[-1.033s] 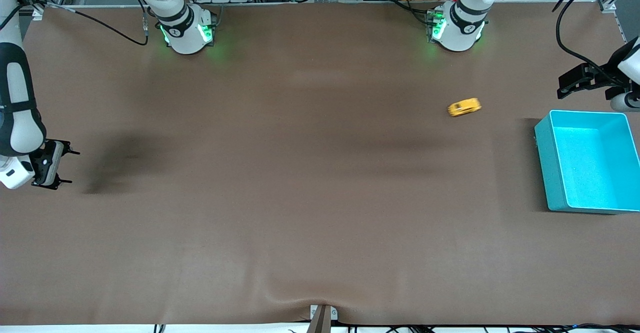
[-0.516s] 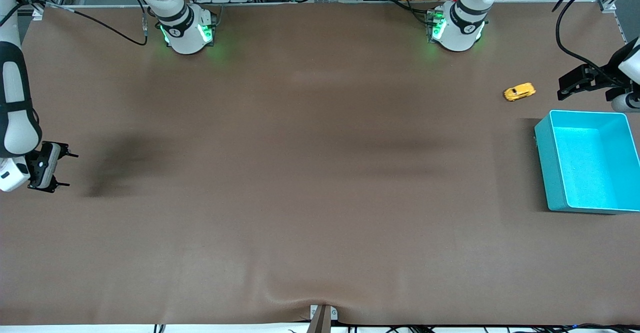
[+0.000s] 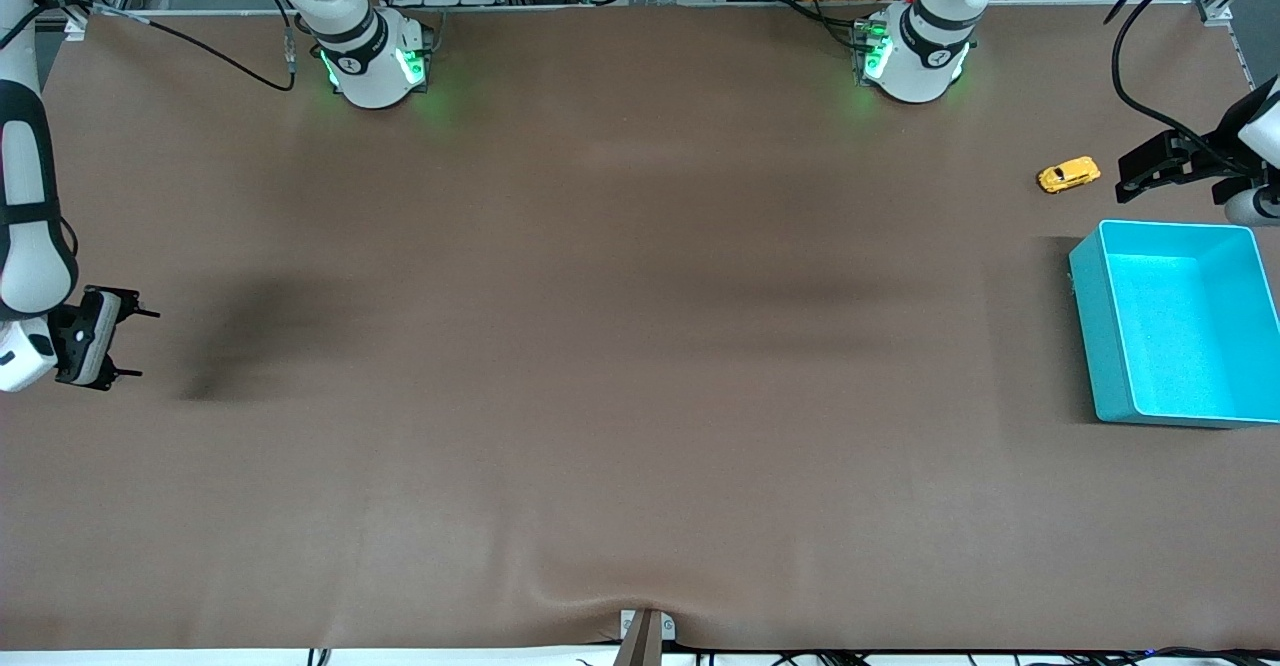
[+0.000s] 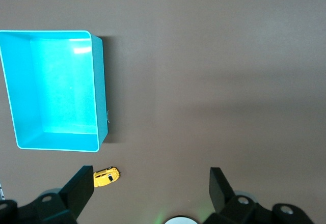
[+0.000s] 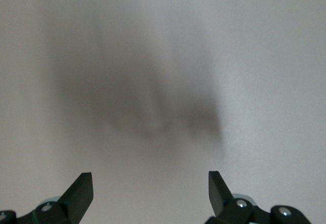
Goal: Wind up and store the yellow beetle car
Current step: 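Retract the right gripper while the left gripper moves toward the car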
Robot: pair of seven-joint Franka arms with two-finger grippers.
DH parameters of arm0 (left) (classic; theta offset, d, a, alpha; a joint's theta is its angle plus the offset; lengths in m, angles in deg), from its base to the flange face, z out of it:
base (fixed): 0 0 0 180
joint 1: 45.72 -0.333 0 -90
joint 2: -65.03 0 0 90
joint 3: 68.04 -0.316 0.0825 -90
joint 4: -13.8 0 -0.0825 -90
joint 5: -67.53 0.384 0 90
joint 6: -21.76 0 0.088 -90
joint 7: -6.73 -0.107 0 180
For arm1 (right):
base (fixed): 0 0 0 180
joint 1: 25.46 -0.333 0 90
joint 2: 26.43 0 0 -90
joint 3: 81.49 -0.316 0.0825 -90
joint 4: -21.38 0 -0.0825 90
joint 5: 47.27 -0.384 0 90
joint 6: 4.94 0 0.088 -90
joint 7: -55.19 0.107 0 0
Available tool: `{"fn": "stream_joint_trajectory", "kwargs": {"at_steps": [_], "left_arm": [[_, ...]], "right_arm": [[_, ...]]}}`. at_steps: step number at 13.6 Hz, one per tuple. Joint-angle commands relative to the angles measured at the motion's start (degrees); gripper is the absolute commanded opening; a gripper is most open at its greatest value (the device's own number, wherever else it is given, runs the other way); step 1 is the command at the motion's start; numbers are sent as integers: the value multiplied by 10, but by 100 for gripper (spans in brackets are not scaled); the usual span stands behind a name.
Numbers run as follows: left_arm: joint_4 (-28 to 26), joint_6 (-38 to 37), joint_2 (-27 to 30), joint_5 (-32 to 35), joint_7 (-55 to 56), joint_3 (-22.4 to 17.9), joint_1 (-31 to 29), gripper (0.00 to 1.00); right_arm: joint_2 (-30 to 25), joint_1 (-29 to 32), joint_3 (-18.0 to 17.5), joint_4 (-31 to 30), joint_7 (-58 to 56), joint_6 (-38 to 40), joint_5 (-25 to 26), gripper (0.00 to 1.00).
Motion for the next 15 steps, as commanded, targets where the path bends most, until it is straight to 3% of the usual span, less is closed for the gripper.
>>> {"fn": "stream_joint_trajectory", "kwargs": {"at_steps": [1, 9, 15], "left_arm": [[-4, 6, 1, 5, 5, 1, -2, 100], [-6, 55, -4, 5, 7, 1, -3, 100], [-22, 63, -4, 7, 2, 1, -25, 100]], "right_arm": [[3, -11, 1, 38, 31, 40, -8, 100], [1, -41, 1, 77, 73, 77, -19, 100], [-9, -56, 1, 145, 194, 167, -22, 100]]}}
